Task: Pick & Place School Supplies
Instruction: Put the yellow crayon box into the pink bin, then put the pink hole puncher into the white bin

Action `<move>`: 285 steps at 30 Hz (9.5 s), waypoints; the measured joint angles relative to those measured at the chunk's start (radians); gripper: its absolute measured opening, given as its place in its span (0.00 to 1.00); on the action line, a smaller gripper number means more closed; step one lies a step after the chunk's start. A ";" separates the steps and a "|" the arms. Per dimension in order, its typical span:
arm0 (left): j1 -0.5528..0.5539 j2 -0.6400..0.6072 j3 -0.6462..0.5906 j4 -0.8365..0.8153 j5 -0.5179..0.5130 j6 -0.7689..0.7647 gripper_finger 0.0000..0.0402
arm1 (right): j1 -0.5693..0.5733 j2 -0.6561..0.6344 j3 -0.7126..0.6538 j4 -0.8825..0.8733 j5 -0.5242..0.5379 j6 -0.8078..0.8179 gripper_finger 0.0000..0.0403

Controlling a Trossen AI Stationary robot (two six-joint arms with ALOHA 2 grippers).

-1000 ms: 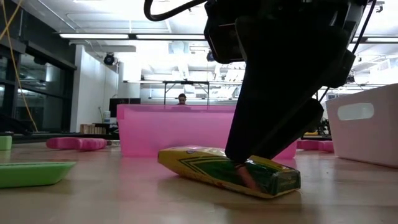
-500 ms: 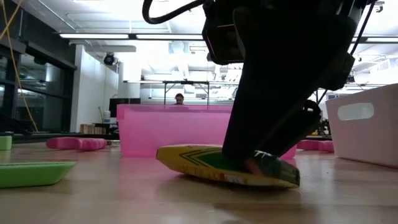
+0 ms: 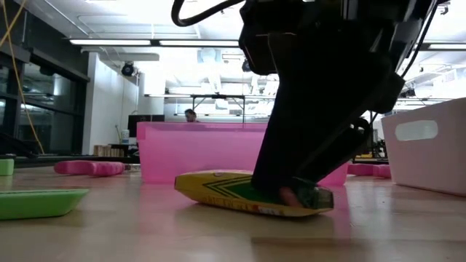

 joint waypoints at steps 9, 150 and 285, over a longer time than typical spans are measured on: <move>-0.001 0.000 0.000 0.000 0.000 0.000 0.56 | 0.000 0.000 0.000 -0.002 0.009 0.000 0.37; 0.146 -0.156 -0.001 -0.163 -0.320 0.120 0.56 | -0.476 -0.493 -0.074 -0.349 -0.090 -0.524 0.36; 0.617 -0.350 -0.721 -0.195 0.096 -0.899 0.56 | -0.580 -0.575 -0.074 -0.960 -0.044 -0.576 0.23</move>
